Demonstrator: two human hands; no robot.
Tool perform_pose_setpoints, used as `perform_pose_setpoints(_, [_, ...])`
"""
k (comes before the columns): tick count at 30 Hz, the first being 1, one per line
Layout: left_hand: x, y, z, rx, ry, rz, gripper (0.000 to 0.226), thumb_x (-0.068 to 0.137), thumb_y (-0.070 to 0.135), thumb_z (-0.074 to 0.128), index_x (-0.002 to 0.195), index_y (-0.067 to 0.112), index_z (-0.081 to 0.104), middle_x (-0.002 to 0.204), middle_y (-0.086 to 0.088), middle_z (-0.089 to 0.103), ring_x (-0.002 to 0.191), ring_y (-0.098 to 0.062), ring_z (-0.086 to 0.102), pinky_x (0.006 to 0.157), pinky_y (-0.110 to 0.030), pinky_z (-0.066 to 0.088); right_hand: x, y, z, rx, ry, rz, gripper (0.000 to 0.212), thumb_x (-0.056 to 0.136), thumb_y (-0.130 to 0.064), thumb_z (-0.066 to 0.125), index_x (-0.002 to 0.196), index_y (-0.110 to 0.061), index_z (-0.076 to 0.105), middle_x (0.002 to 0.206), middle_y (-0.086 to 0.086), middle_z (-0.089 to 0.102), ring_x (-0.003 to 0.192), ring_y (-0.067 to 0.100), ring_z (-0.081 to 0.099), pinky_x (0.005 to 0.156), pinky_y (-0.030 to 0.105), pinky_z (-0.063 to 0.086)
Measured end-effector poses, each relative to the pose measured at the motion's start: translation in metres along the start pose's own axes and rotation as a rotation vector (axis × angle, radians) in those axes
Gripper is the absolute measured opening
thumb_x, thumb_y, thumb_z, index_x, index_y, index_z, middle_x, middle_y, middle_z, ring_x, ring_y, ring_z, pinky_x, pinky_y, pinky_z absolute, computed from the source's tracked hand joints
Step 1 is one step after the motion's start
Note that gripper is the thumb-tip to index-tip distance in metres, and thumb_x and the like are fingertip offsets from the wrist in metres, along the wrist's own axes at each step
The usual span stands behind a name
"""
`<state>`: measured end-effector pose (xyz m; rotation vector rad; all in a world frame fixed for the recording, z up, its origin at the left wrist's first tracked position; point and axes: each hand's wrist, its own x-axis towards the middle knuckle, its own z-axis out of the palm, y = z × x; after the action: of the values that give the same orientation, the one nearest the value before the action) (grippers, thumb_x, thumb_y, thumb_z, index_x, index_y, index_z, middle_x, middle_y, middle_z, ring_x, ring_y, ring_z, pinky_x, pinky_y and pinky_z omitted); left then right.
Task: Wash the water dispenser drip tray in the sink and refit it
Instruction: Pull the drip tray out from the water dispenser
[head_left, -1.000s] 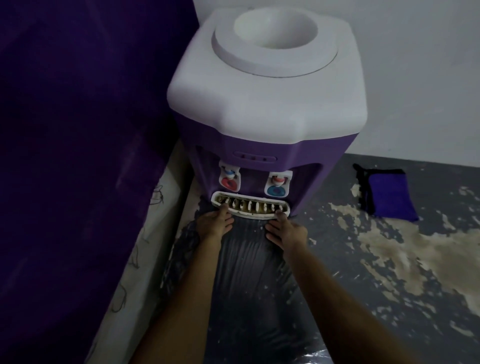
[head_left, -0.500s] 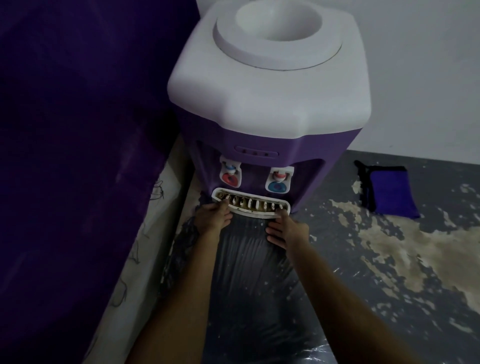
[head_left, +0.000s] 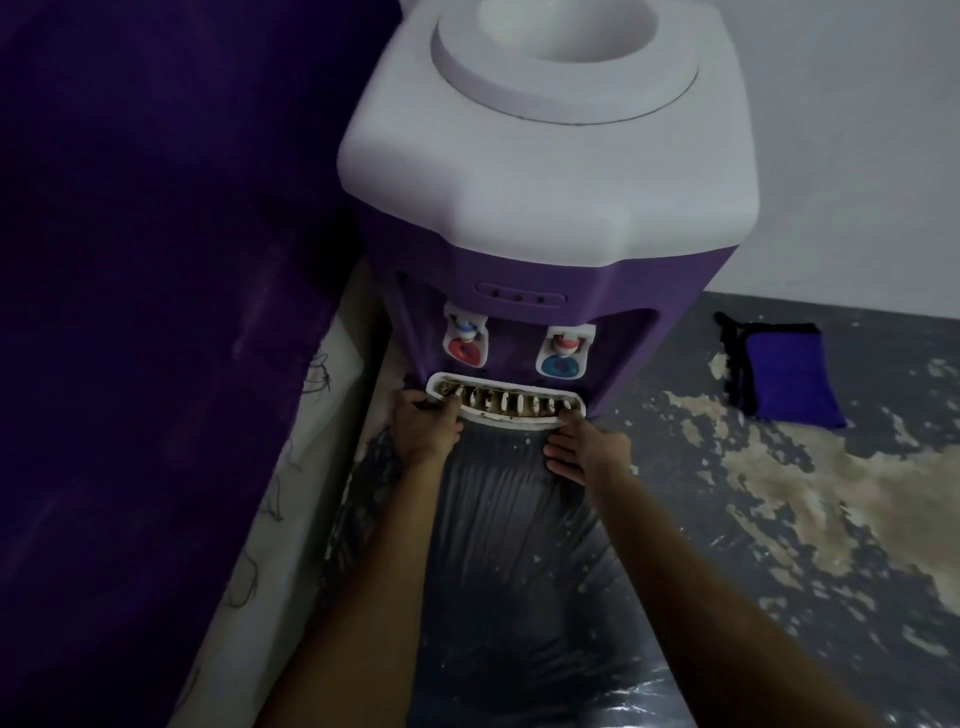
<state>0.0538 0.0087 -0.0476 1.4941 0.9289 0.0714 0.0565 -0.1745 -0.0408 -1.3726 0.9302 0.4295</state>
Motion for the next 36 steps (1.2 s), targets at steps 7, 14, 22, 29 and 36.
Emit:
perform_pose_setpoints(7, [-0.004, -0.007, -0.005, 0.034, -0.026, 0.025, 0.039, 0.083, 0.014, 0.072, 0.111, 0.014, 0.046, 0.074, -0.002, 0.062, 0.059, -0.021, 0.065, 0.066, -0.041, 0.059, 0.000, -0.001, -0.004, -0.054, 0.041, -0.083, 0.023, 0.088, -0.024, 0.074, 0.083, -0.006, 0.062, 0.081, 0.012, 0.070, 0.066, 0.023, 0.070, 0.060, 0.039, 0.061])
perform_pose_setpoints(14, [-0.003, -0.007, -0.010, 0.074, -0.082, 0.054, 0.036, 0.088, 0.019, 0.068, 0.121, 0.014, 0.053, 0.079, -0.004, 0.067, 0.069, -0.025, 0.069, 0.072, -0.045, 0.061, 0.001, 0.004, -0.001, -0.094, 0.121, -0.182, 0.033, 0.088, -0.024, 0.075, 0.107, 0.000, 0.062, 0.081, 0.015, 0.071, 0.067, 0.023, 0.073, 0.058, 0.040, 0.062])
perform_pose_setpoints(22, [0.001, -0.009, -0.029, 0.128, -0.071, 0.146, 0.012, 0.095, 0.023, 0.059, 0.106, 0.019, 0.057, 0.087, 0.001, 0.063, 0.075, -0.020, 0.069, 0.071, -0.038, 0.060, -0.004, 0.008, -0.002, -0.172, 0.149, -0.354, 0.021, 0.089, -0.022, 0.073, 0.085, -0.014, 0.054, 0.076, 0.010, 0.070, 0.063, 0.020, 0.068, 0.067, 0.046, 0.063])
perform_pose_setpoints(29, [0.005, -0.010, -0.034, 0.134, -0.057, 0.161, 0.011, 0.096, 0.020, 0.058, 0.102, 0.010, 0.057, 0.095, -0.010, 0.065, 0.074, -0.020, 0.067, 0.072, -0.040, 0.059, -0.005, 0.010, -0.008, -0.111, 0.161, -0.414, 0.020, 0.091, -0.023, 0.071, 0.083, -0.013, 0.056, 0.080, 0.017, 0.072, 0.065, 0.021, 0.068, 0.062, 0.039, 0.062])
perform_pose_setpoints(36, [0.004, -0.008, -0.041, 0.096, -0.093, 0.107, 0.015, 0.093, 0.023, 0.063, 0.099, 0.009, 0.061, 0.092, -0.011, 0.069, 0.084, -0.024, 0.071, 0.078, -0.039, 0.059, -0.002, 0.006, -0.014, -0.039, 0.111, -0.340, 0.022, 0.087, -0.023, 0.076, 0.084, -0.012, 0.057, 0.083, 0.019, 0.071, 0.071, 0.026, 0.070, 0.066, 0.040, 0.062])
